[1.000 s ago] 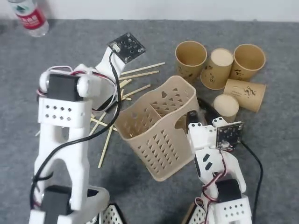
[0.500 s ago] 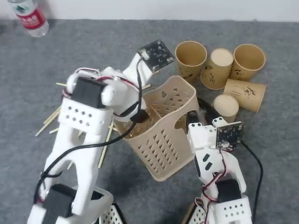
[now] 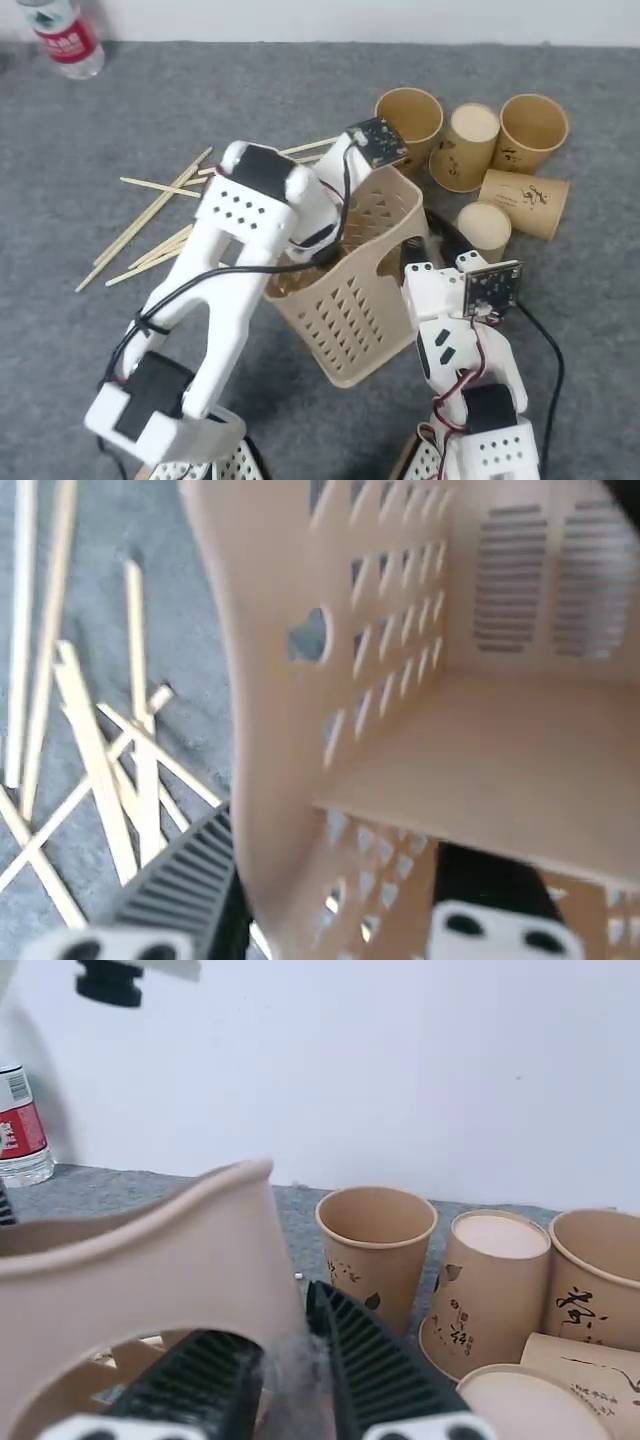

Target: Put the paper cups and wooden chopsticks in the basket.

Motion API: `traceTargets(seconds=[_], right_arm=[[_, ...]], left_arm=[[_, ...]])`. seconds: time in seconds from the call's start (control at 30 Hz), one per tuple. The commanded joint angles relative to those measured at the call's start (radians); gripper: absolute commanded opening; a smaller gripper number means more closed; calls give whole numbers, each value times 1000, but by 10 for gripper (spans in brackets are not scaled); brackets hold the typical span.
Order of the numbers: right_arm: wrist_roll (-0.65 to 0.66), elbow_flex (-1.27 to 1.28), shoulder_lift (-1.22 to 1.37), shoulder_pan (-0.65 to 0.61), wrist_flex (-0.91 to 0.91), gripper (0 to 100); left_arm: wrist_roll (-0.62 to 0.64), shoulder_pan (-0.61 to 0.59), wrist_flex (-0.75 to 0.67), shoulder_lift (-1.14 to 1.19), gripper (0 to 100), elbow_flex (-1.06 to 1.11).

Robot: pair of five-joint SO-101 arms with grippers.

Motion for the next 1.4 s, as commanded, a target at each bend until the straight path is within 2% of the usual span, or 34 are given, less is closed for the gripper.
traceTargets(seconds=[0.0,0.13,0.33,0.7,0.77,0.9,0.97,1.17,1.37], right_arm=[[8,-14,-22,-5,-24,9],[8,-14,-22,-5,-22,9],[9,-14,-22,-5,-22,8],[3,-12,-22,-5,-31,15],[2,-12,-22,-5,-31,63],[2,-8,-22,-5,-21,251],[2,11,-22,-8,-24,313],[8,35,-22,-82,-21,324],[9,46,-22,-97,16,325]], left_arm=[[6,51,-17,-2,127,-5],[6,44,-17,-2,8,-5],[8,38,-26,-17,10,-30],[11,-83,-29,-147,9,-94],[6,-100,-31,-160,9,-94],[5,-132,-48,-161,9,-88],[5,-141,-64,-150,9,-67],[9,-143,-140,-68,9,-13],[11,-149,-210,-18,9,-18]])
